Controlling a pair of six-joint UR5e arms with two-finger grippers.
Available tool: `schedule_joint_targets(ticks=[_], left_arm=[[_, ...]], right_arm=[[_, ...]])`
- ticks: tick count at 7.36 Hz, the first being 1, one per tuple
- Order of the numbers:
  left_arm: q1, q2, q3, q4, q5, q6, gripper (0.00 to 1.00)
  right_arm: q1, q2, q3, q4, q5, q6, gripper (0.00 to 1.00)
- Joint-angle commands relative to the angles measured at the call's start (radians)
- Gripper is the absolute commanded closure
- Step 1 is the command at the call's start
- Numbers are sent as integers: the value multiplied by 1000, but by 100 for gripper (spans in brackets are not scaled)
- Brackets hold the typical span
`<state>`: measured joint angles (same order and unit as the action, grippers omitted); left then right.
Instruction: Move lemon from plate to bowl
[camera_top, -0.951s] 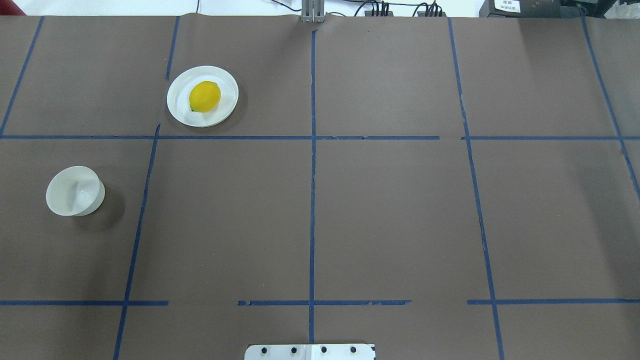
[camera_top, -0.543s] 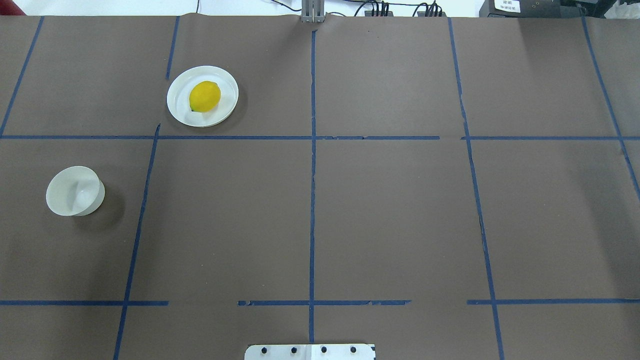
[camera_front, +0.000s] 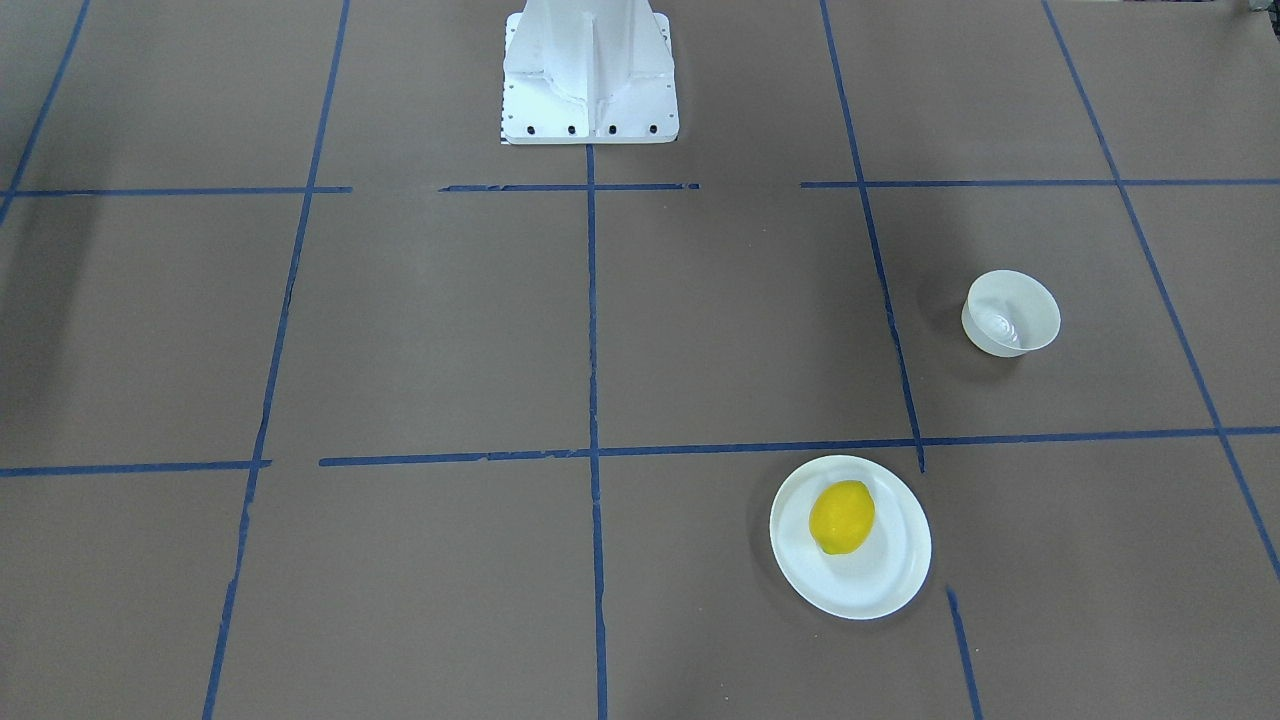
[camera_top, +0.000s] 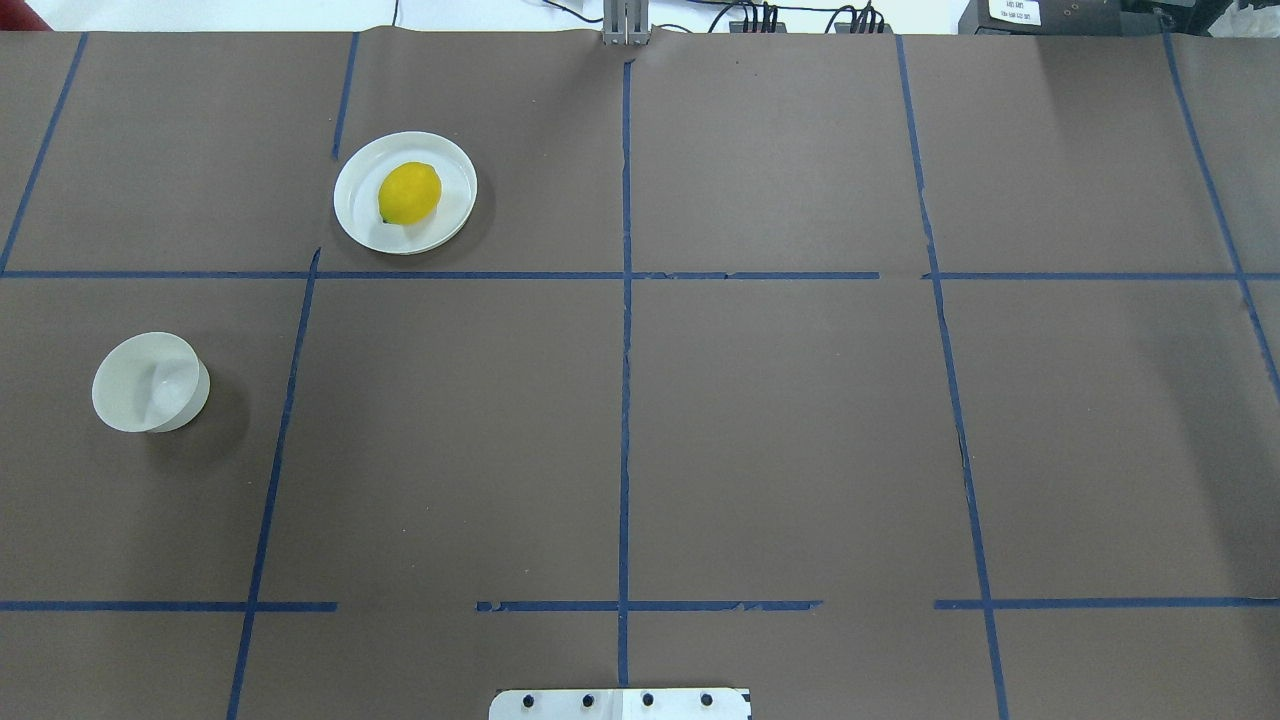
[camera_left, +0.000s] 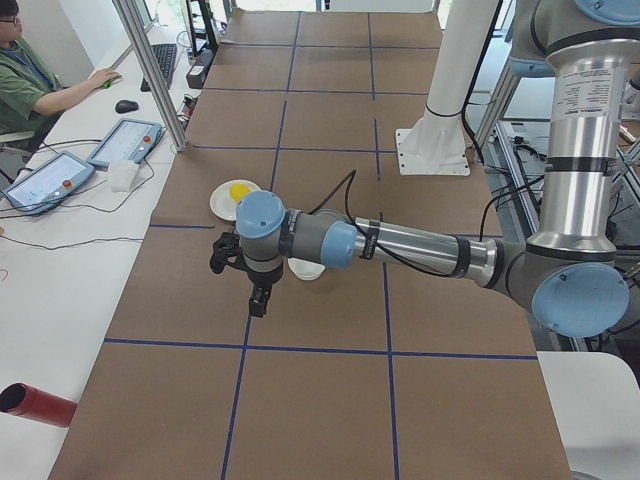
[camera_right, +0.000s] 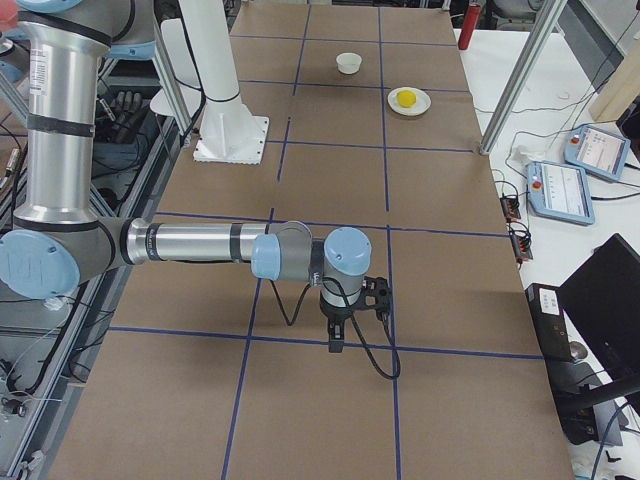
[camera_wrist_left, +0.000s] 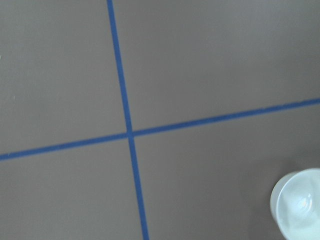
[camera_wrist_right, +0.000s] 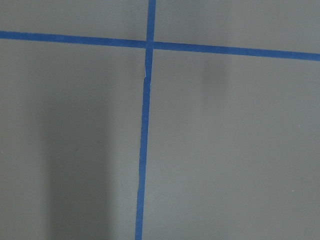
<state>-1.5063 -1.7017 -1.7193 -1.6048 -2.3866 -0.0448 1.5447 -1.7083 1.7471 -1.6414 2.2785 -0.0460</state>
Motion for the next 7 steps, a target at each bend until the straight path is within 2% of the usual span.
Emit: schedule_joint_targets(ticks=[1, 3, 4, 5, 6, 7], left_arm=[[81, -164, 62, 0, 47, -74, 0], [237, -321, 151, -9, 133, -305, 0], [298, -376, 205, -79, 150, -410, 0], [348, -418, 299, -236, 183, -500, 0], [377, -452, 388, -338, 220, -573, 0], [411, -495, 441, -363, 252, -605, 0]], right_arm=[[0, 1, 0, 0, 1, 0, 0], [0, 1, 0, 0, 0, 0, 0], [0, -1, 0, 0, 0, 0, 0], [0, 1, 0, 0, 1, 0, 0], [0, 1, 0, 0, 1, 0, 0], [0, -1, 0, 0, 0, 0, 0]])
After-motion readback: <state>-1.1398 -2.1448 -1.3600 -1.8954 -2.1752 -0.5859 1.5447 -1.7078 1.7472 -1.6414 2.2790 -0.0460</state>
